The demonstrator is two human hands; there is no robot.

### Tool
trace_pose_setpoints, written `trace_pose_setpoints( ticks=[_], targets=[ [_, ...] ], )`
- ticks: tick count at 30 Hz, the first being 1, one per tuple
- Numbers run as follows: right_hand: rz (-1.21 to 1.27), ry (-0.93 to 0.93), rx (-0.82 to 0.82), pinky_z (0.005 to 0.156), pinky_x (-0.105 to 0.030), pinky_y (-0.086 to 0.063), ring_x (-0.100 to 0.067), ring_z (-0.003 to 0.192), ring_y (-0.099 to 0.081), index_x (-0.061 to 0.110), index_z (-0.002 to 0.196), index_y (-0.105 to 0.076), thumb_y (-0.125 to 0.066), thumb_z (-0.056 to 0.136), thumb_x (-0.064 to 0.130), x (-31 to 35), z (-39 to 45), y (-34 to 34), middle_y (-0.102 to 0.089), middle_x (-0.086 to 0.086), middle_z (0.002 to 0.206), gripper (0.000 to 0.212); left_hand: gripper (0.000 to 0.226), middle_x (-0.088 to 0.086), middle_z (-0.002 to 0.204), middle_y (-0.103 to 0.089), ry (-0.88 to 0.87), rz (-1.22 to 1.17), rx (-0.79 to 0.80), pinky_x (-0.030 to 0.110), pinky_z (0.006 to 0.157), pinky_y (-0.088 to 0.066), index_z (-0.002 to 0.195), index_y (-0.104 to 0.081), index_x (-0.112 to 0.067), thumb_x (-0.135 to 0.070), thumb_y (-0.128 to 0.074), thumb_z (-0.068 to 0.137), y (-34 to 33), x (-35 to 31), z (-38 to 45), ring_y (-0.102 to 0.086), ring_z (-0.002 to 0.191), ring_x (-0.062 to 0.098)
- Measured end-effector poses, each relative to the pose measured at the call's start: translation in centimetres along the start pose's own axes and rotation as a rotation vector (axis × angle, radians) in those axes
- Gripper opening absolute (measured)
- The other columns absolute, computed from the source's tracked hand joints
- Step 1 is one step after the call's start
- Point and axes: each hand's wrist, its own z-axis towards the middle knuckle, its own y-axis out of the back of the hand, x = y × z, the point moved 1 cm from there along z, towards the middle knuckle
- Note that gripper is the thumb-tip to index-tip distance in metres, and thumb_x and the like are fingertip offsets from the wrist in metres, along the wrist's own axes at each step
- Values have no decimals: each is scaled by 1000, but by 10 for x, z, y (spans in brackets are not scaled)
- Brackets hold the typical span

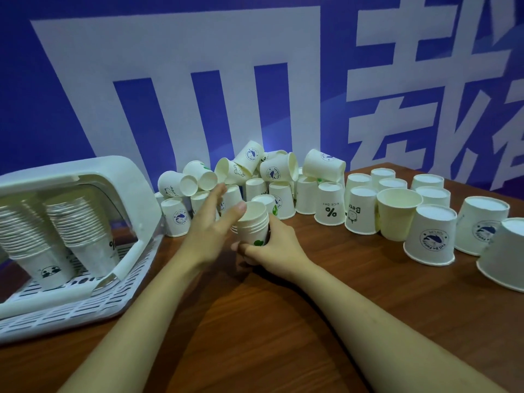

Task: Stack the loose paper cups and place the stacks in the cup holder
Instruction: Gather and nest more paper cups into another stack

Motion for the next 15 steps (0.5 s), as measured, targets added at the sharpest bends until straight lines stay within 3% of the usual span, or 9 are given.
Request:
trace_pose_setpoints(
  ticks=[3, 7, 9, 11, 13, 15],
  targets=[
    [-36, 13, 8, 86, -37, -59, -9, 98, -70, 29, 120, -63, -82, 65, 47, 1, -1, 9, -74, 9, 106, 61, 82, -3, 158, -48, 11, 132, 67, 29, 117, -32, 157, -44, -25, -66, -48, 85, -22, 2, -6, -45, 141, 11],
    [-45, -27, -56, 83, -32, -58, -8, 95, -71, 31, 114, -68, -76, 57, 55, -10, -7, 29, -75, 9, 102, 63, 89, -2, 154, -54, 16, 149, 119, 33, 118, -34, 156, -45, -29, -74, -47, 80, -45, -2, -6, -48, 141, 14],
    [1, -67, -107, 77, -31, -61, -3, 85, -72, 34, 104, -69, -81, 62, 41, -16, -12, 39, -76, 9, 95, 44, 78, -5, 146, -59, 21, 61, 140, 30, 113, -41, 153, -46, -36, -70, -57, 83, -55, -6, -8, -56, 131, 7],
    [52, -69, -120, 62, -15, -55, 9, 76, -68, 38, 98, -66, -80, 74, 15, -18, -20, 48, -73, 12, 88, 35, 58, -14, 132, -66, 36, -94, 148, 21, 100, -50, 138, -49, -45, -50, -74, 87, -70, -7, -19, -64, 116, -4],
    [44, -72, -98, 60, -6, -47, 18, 74, -63, 35, 105, -64, -77, 78, 5, -21, -30, 60, -69, 19, 89, 42, 71, -15, 130, -67, 33, -199, 140, 19, 95, -52, 137, -49, -40, -50, -82, 75, -85, 3, -28, -64, 120, -1],
    [3, -92, -97, 66, -5, -45, 16, 81, -63, 34, 115, -62, -80, 78, 13, -28, -40, 74, -66, 24, 93, 46, 83, -19, 137, -60, -31, -160, 156, 12, 99, -46, 144, -46, -30, -59, -77, 72, -95, 3, -35, -57, 130, 1]
  ],
)
